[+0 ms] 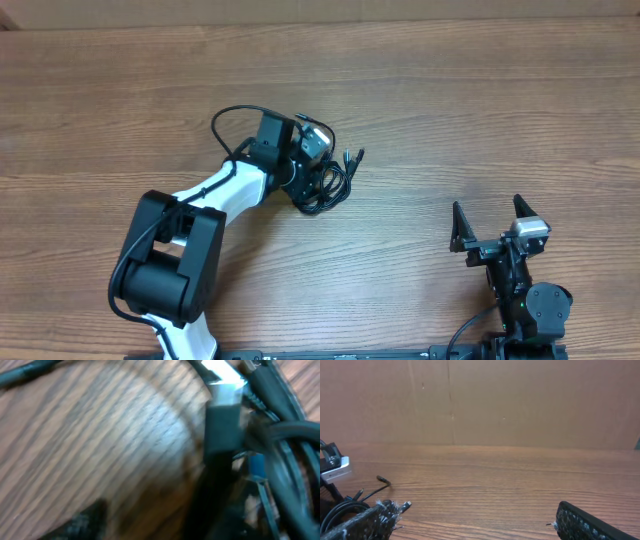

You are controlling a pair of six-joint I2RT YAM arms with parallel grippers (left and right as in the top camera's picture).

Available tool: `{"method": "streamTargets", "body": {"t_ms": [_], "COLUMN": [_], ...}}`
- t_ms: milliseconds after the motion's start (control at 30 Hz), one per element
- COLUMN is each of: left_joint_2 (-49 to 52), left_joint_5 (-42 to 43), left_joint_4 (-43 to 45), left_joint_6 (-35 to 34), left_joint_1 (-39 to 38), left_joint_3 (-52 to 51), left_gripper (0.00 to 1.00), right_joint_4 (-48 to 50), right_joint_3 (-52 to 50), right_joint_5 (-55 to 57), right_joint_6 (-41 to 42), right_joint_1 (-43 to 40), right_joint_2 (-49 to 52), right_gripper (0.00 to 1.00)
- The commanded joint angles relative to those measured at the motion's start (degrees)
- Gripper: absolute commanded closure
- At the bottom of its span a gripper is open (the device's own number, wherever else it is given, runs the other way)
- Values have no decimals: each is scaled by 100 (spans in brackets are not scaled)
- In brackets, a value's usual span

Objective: Untangle cables

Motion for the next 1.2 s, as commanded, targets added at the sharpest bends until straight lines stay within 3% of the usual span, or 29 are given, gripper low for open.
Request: {"method": "streamTargets", "body": {"t_ms": [0, 100, 200, 233, 467, 633, 1033, 1167], "left_joint_2": [247, 247, 247, 243, -160, -918, -2774, -3274], "left_joint_5": [-186, -247, -269, -271, 173, 745, 719, 680], "left_joint_4": [42, 92, 90, 90, -59, -341, -776, -750], "left_joint_6": [-90, -144, -280, -367, -1287, -1285, -1016, -1023], "left_joint_1": [-138, -173, -181, -181, -181, -181, -184, -184], "left_joint_3": [-33, -31, -31, -31, 48, 55, 55, 55], "left_gripper": [50, 69, 94, 96, 96, 96, 96, 96], "right_joint_4": [15, 15, 15, 15, 15, 15, 264, 1014], "right_joint_3": [-59, -59, -59, -59, -59, -59, -59, 57], "right_joint_5": [50, 50, 50, 50, 50, 50, 293, -330], "right_joint_6": [-7, -9, -9, -9, -7, -9, -44, 944], "right_joint_1": [33, 31, 33, 33, 31, 33, 31, 31], "right_joint_2": [-44, -44, -46, -44, -46, -46, -46, -46], "right_gripper": [0, 0, 0, 0, 0, 0, 0, 0]}}
